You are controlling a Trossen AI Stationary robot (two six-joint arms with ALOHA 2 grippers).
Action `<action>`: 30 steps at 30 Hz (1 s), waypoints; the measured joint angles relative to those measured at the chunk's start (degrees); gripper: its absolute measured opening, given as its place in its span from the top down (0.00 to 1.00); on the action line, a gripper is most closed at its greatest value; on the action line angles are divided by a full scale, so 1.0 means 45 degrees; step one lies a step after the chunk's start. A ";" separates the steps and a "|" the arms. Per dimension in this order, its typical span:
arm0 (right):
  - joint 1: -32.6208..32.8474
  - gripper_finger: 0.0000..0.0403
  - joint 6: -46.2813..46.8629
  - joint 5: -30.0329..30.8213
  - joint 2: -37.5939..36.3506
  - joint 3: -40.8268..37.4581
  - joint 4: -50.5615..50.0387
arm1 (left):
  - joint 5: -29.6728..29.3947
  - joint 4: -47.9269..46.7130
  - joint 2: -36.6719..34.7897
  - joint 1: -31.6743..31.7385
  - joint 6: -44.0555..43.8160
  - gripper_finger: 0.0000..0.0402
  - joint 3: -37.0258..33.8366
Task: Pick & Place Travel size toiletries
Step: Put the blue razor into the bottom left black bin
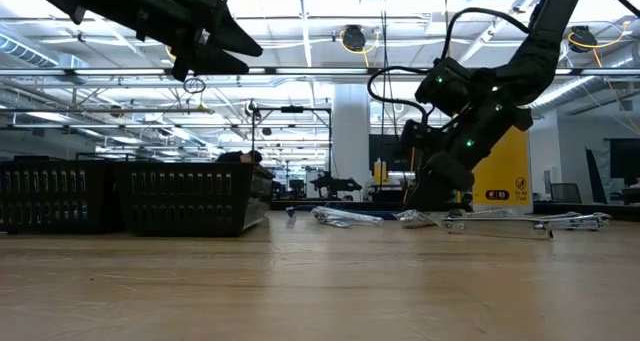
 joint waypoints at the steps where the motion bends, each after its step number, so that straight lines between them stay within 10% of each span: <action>1: 0.0000 0.69 0.0005 -0.0035 0.0000 0.0000 -0.0027 | -0.0001 0.0000 0.0000 0.0000 -0.0012 0.42 0.0000; 10: 0.0010 0.95 -0.0498 -0.0097 0.0000 0.0000 -0.0090 | 0.0002 -0.0005 0.0000 0.0000 -0.0057 0.40 0.0000; 23: 0.0078 0.95 -0.0571 0.1395 -0.2020 -0.0035 0.0351 | 0.0015 -0.0018 0.0000 0.0000 -0.0066 0.40 0.0000; 30: 0.0569 0.95 0.0389 0.1031 -0.3208 -0.1379 0.6540 | 0.0820 0.1485 0.1086 -0.0005 0.0956 0.40 0.0000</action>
